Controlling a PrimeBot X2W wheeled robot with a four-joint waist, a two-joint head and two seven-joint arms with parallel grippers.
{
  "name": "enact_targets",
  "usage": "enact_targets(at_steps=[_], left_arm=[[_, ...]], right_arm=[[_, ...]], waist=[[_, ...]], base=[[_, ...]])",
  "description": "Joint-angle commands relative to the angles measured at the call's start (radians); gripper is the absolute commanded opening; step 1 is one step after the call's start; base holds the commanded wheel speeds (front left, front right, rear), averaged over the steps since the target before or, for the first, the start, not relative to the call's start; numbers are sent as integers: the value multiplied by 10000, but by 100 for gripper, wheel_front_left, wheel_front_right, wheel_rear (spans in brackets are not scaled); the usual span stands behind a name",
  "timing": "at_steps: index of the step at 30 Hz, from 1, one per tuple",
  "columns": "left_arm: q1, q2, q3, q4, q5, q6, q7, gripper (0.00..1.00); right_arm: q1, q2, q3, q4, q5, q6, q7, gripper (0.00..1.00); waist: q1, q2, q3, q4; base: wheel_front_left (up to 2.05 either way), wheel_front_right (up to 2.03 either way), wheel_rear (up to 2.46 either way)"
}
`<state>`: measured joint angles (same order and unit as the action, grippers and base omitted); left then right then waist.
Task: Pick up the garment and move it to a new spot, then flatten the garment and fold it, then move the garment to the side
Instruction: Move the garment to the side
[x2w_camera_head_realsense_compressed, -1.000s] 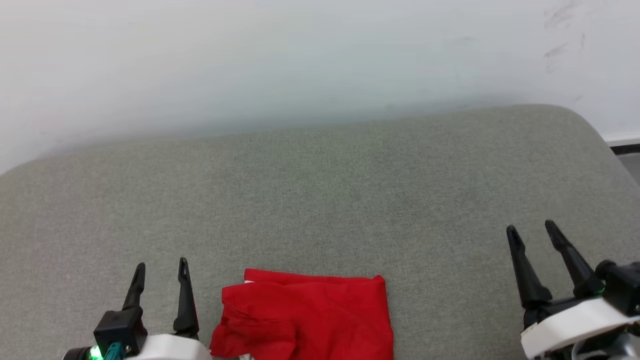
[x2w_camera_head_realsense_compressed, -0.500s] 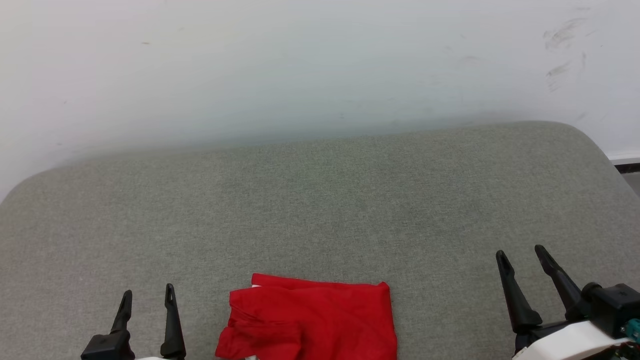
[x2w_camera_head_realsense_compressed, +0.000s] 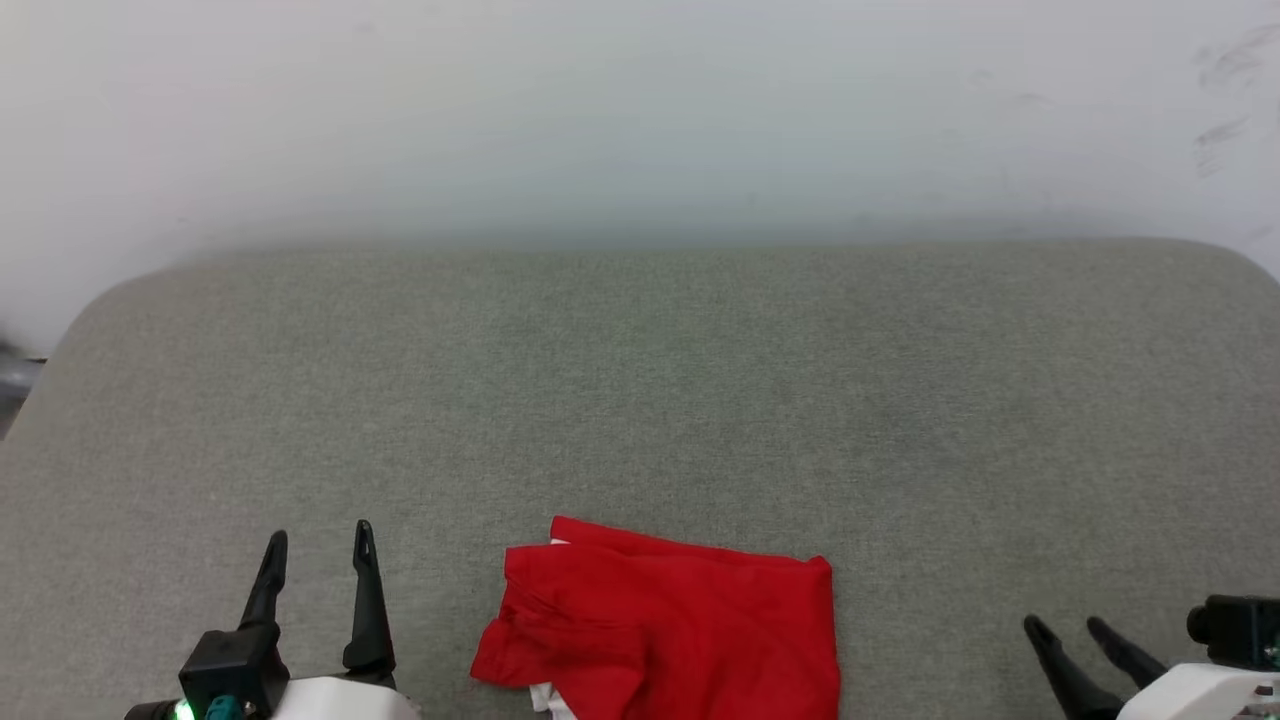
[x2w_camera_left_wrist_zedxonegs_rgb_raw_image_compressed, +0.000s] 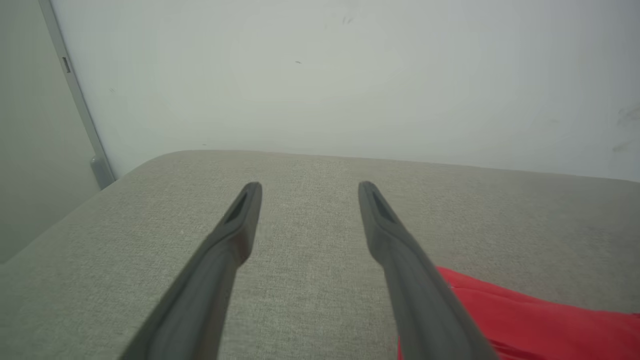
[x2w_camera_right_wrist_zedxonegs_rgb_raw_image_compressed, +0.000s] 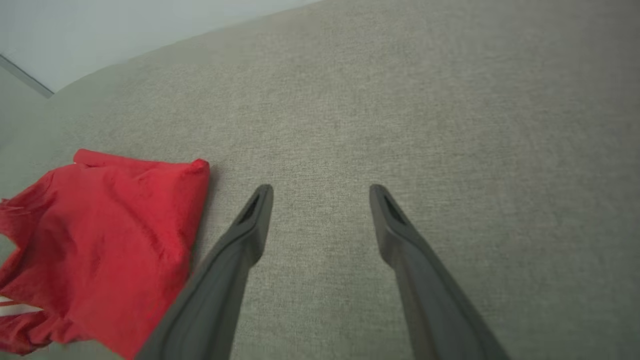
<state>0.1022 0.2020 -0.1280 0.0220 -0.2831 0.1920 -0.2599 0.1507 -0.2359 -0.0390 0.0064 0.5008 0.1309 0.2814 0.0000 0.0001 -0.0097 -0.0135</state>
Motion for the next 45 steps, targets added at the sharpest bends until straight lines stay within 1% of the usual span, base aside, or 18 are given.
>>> enact_targets(at_steps=[1, 3, 4, 6, 8, 10, 14, 21, 22, 23, 24, 29, 34, 38, 44, 45], left_arm=[[-195, -56, -1, -89, 85, -5, -56, 100], [-281, -128, -9, -195, 127, 57, -62, 100], [-327, -172, -15, -240, 166, 79, -65, 100], [-474, -266, -53, -334, 226, 87, -68, 100], [-586, -340, -103, -347, 282, 59, -70, 100], [-697, -397, -123, -371, 341, 46, -70, 100], [-960, -530, -141, -435, 435, 26, -71, 100], [-1227, -740, -131, -441, 608, -46, -63, 100], [-1239, -761, -108, -441, 610, -53, -63, 100], [-1246, -780, -92, -437, 613, -65, -63, 100], [-1249, -796, -75, -423, 630, -81, -63, 100], [-1091, -849, 46, -318, 713, -128, -64, 100], [-886, -765, 164, -322, 792, -231, -62, 100], [-681, -751, 261, -284, 741, -241, -53, 100], [-901, -637, 228, -403, 912, -291, -53, 100], [-901, -637, 228, -403, 912, -291, -53, 100]], right_arm=[[70, -161, 217, 101, 425, -4, 360, 100], [-61, -460, 602, 262, 948, -5, 904, 100], [-125, -530, 900, 253, 1402, -4, 1177, 100], [-370, -762, 1395, 222, 1925, -5, 1503, 100], [-539, -814, 2024, 227, 2578, -4, 1747, 100], [-749, -938, 2478, 357, 2971, -5, 1835, 100], [-1309, -954, 3362, 891, 3680, -5, 1931, 100], [-1826, -1039, 4579, 1914, 4455, -17, 2119, 100], [-1882, -1019, 4699, 1994, 4560, -17, 2106, 90], [-1964, -1057, 4796, 2062, 4595, -17, 2046, 38], [-2037, -1080, 4859, 2114, 4647, -25, 1973, 0], [-2382, -1365, 5073, 2019, 4486, -16, 1459, 0], [-2555, -1705, 5075, 1741, 3860, -13, 1091, 0], [-2647, -1949, 5065, 1541, 3245, -10, 1277, 0], [-2961, -2540, 5106, 1358, 2603, -7, 1747, 0], [-2961, -2540, 5106, 1358, 2603, -7, 1747, 0]], waist=[[0, -1, 380, 322], [0, -1, 642, 487], [0, -1, 795, 576], [0, -1, 1091, 727], [0, -1, 1332, 863], [0, -1, 1560, 980], [0, -1, 1941, 1160], [0, -1, 2288, 1369], [0, -1, 2311, 1372], [0, -1, 2325, 1372], [0, -1, 2326, 1370], [0, -1, 2001, 1201], [0, -1, 1478, 695], [0, -1, 1214, -176], [0, -1, 1360, -1845], [0, -1, 1360, -1845]], base=[[0, 0, 0], [0, 0, 0], [0, 0, 0], [0, 0, 0], [0, 0, 0], [0, 0, 0], [0, 0, 0], [0, 0, 0], [0, 0, 0], [0, 0, 0], [0, 0, 0], [0, 0, 0], [0, 0, 0], [0, 0, 0], [0, 0, 0], [0, 0, 0]])
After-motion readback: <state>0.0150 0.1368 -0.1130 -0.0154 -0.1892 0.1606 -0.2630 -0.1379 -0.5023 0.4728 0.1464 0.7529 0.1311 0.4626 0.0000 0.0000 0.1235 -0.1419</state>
